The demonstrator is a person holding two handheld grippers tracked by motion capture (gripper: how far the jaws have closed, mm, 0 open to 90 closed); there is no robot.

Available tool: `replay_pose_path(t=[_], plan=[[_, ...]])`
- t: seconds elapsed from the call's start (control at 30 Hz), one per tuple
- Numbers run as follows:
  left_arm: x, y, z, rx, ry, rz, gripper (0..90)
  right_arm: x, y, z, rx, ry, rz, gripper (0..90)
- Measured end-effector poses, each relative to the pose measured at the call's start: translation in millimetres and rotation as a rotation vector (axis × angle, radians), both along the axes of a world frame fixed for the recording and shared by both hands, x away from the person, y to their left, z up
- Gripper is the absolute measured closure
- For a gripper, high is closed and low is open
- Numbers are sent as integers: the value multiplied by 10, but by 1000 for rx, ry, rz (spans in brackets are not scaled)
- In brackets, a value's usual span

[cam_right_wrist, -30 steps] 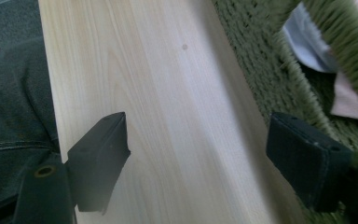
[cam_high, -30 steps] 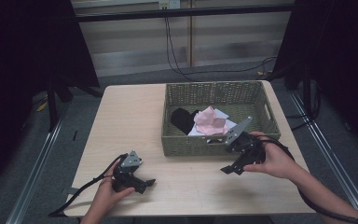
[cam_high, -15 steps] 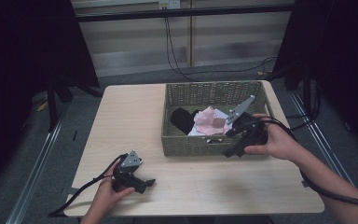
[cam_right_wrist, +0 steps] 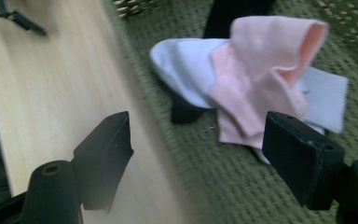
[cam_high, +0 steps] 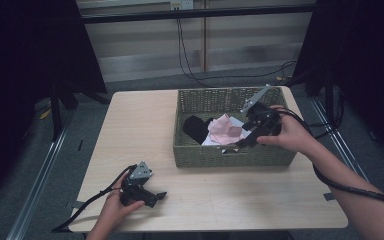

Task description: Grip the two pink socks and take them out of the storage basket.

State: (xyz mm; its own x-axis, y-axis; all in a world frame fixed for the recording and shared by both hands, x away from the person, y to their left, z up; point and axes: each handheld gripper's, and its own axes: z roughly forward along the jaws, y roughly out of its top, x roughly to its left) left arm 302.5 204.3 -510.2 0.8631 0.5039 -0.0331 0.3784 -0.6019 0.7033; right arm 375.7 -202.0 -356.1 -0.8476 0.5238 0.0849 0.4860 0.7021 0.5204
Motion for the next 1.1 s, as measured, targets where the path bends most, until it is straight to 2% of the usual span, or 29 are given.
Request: replay_pose_path(t=[0.03, 0.13, 0.2, 0.27, 0.43, 0.47, 0.7, 0.9, 0.93, 1.03, 1.1], plan=[[1, 0, 0, 1, -1, -1, 0, 85, -20, -12, -9, -4, -24, 237], [1, 0, 0, 0, -1, -1, 0, 196, -33, -73, -20, -5, -51, 248], [1, 0, 0, 1, -1, -1, 0, 221, -34, -91, -20, -1, -65, 248], [1, -1, -1, -1, -2, 0, 0, 322, -47, -172, -15, 7, -96, 259], [1, 0, 0, 0, -1, -1, 0, 432, -48, -261, -10, 6, -124, 289], [1, 0, 0, 1, -2, -1, 0, 484, -38, -304, -21, 5, -135, 295], [1, 0, 0, 0, -1, -1, 0, 655, -9, -448, -17, 15, -157, 336], [1, 0, 0, 0, -1, -1, 0, 739, 27, -513, -19, 25, -154, 373], [1, 0, 0, 0, -1, -1, 0, 769, 55, -538, -20, 37, -153, 374], [1, 0, 0, 0, -2, -1, 0, 788, 78, -553, -25, 31, -147, 384], [1, 0, 0, 0, -1, -1, 0, 820, 117, -586, -6, 46, -143, 396]])
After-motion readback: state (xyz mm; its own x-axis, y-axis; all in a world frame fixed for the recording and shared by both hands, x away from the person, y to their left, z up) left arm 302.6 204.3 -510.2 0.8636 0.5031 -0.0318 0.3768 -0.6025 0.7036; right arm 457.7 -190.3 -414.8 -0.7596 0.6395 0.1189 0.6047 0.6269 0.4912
